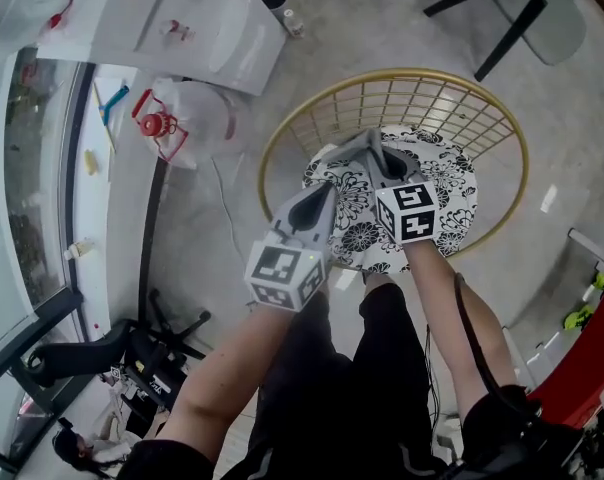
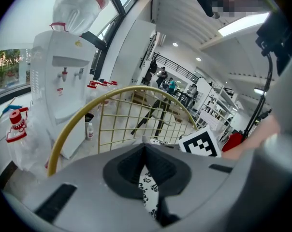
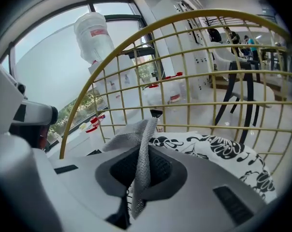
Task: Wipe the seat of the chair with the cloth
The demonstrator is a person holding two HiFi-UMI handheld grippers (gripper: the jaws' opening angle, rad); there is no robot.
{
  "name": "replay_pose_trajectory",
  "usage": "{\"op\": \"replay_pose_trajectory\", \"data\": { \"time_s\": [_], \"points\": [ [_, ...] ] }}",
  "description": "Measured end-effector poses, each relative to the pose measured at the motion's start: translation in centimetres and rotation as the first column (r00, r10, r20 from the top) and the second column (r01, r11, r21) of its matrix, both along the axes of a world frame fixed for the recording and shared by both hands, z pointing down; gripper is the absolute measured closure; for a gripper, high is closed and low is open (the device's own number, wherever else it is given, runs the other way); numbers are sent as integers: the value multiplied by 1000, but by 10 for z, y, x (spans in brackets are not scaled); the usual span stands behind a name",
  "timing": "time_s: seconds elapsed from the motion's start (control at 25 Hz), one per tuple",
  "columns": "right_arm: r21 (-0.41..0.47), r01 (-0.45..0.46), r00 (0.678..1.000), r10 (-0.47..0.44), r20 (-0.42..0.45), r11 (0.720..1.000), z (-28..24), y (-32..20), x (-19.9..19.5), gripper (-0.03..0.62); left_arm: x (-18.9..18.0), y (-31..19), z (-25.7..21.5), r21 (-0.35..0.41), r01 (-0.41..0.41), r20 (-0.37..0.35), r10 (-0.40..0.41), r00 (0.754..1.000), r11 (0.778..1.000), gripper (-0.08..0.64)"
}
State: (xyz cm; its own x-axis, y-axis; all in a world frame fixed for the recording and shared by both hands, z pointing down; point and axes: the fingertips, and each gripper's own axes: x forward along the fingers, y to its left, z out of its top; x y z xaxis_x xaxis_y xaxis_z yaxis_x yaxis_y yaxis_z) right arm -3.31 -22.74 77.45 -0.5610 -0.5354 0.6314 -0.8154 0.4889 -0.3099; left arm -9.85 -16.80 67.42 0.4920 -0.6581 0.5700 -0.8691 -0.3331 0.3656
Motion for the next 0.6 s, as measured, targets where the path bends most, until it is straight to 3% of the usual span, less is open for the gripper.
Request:
{"op": "replay_pose_trajectory", "data": {
  "time_s": [0.6],
  "points": [
    [-20, -178, 982, 176, -68, 984, 14, -1, 100, 569, 46, 10, 11, -20, -54, -11, 53, 999, 998, 554]
  ]
}}
